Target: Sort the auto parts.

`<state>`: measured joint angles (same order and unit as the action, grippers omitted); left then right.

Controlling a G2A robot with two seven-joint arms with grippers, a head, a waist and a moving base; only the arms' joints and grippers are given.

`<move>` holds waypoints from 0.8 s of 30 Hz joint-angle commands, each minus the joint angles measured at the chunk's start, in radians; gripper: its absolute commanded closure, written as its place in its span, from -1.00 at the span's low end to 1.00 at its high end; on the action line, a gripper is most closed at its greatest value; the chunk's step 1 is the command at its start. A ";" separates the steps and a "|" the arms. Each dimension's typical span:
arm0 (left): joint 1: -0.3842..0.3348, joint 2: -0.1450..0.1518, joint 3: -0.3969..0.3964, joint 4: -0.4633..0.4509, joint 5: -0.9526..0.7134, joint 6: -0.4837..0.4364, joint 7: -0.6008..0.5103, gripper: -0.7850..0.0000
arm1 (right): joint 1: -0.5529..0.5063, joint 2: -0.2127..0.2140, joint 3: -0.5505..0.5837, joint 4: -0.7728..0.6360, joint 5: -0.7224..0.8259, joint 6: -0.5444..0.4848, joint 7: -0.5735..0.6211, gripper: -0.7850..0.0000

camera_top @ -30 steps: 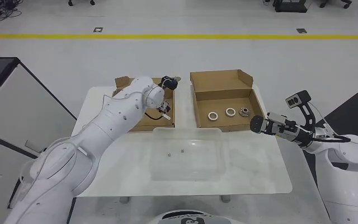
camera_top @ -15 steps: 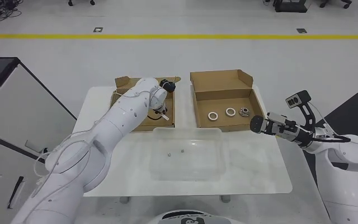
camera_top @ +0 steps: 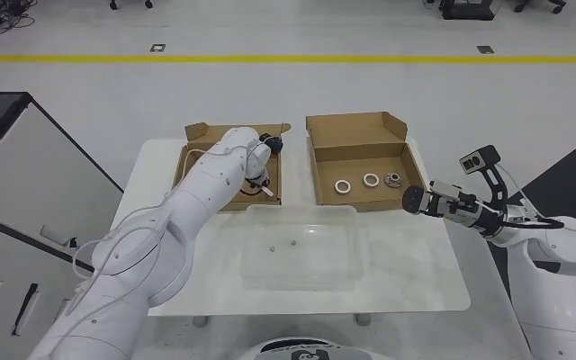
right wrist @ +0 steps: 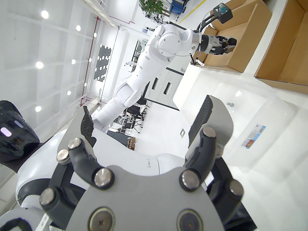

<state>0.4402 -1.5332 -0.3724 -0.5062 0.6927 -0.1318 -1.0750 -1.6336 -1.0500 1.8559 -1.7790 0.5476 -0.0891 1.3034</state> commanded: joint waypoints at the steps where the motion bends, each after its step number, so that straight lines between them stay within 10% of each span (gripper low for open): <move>1: -0.002 -0.008 -0.001 0.018 0.000 -0.006 0.005 -0.29 | 0.000 0.000 0.000 0.000 0.000 0.000 0.000 -1.00; 6: -0.014 -0.026 -0.006 0.052 0.000 -0.018 0.012 -1.00 | 0.000 0.000 0.000 0.000 0.000 0.000 0.000 -1.00; 24: -0.109 0.005 -0.123 -0.003 -0.046 -0.041 0.056 -1.00 | 0.000 0.000 0.000 0.000 0.000 0.000 0.000 -1.00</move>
<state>0.3338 -1.5360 -0.4810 -0.4880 0.6581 -0.1618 -1.0186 -1.6336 -1.0500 1.8559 -1.7790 0.5476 -0.0891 1.3034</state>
